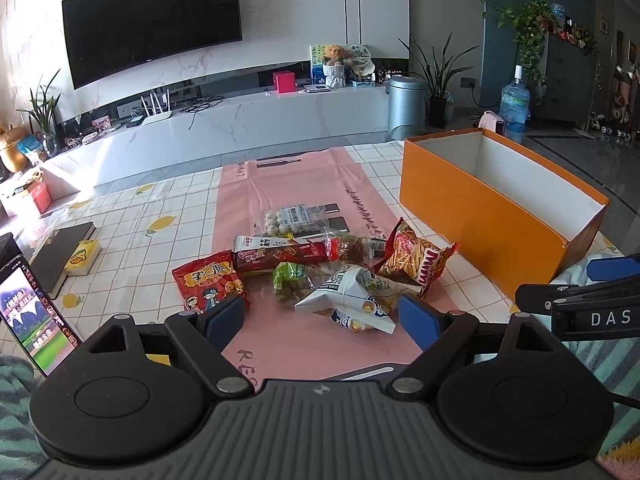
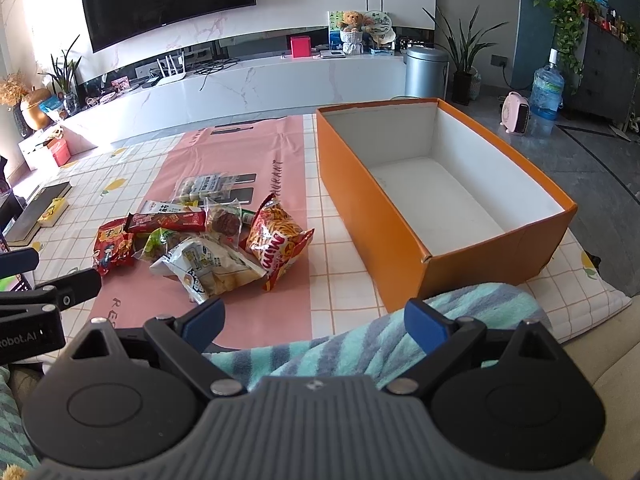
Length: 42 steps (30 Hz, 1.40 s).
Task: Organize snacks
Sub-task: 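Grasp the white-blue chip bag with left tool while right tool grasps the orange stick-snack bag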
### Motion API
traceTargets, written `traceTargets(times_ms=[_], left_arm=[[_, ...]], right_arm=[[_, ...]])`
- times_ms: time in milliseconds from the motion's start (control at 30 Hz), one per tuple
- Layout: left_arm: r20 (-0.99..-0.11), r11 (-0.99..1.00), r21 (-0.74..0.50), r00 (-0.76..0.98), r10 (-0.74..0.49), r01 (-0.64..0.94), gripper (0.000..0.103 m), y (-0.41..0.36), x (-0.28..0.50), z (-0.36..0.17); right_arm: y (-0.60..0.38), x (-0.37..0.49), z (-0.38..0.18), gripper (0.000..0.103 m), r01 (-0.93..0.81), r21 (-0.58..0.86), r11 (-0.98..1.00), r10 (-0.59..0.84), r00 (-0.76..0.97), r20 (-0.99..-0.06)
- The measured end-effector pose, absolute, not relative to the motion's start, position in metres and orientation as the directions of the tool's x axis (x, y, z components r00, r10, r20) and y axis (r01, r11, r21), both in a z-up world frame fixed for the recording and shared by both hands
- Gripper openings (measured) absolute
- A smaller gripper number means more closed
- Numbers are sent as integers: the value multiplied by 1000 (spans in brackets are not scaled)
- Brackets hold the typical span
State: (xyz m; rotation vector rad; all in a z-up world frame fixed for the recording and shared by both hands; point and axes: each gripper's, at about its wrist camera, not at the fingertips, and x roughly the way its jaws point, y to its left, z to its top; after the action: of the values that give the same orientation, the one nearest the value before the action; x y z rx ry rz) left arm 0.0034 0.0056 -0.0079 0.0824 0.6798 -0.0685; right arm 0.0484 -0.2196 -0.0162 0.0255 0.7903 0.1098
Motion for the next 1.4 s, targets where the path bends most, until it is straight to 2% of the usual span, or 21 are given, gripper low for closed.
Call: traceTargets(times_ms=[100,133,167,233,333,500,633,733,867,933,1000,1067,1167,1300,1400], left_arm=[[-639,995,0,765,-75,98,101,14,6,-8],[-642,995,-25,761,-90,96,99,18,7,-9],[-646,994,-50,756,-105,95,91,22,8,-9],[-660,991,-92,740,-130,93,85,28,13,-12],[-677,987,-131,719,-157,92,77,31,20,-18],[-685,976,-190,698,-208,104,78,29,34,-26],[-702,978,-195,685,-194,77,82,27,50,-37],[-719,970,-237,663,-209,49,81,28,63,-47],[-748,958,-286,627,-220,-5,69,29,81,-63],[-755,951,-309,614,-229,-25,69,30,89,-71],[-754,935,-349,611,-241,-62,71,32,96,-77],[-756,911,-397,602,-258,-108,81,36,102,-83],[-750,881,-446,602,-274,-156,81,40,111,-91],[-761,875,-446,596,-257,-192,85,38,121,-100],[-768,865,-454,586,-259,-213,87,38,126,-107]], right_arm=[[-214,50,-18,92,-113,51,992,117,705,-699],[-211,50,-20,89,-126,44,991,121,709,-695],[-208,50,-21,87,-141,37,989,127,713,-690],[-202,51,-23,75,-171,28,985,144,717,-682],[-192,56,-28,66,-215,27,976,176,715,-677],[-181,73,-37,60,-266,-12,964,191,721,-666],[-177,91,-44,53,-302,-36,953,208,733,-648],[-175,109,-52,52,-318,-44,947,215,730,-649],[-173,135,-68,52,-322,-50,946,208,715,-668],[-172,147,-74,52,-330,-41,943,218,709,-671],[-172,156,-80,52,-345,-39,938,231,705,-670],[-170,165,-85,53,-347,-46,937,229,706,-670],[-169,179,-92,54,-344,-29,939,235,698,-676],[-172,193,-102,54,-322,34,946,252,665,-703],[-175,201,-107,60,-291,66,954,244,637,-731]])
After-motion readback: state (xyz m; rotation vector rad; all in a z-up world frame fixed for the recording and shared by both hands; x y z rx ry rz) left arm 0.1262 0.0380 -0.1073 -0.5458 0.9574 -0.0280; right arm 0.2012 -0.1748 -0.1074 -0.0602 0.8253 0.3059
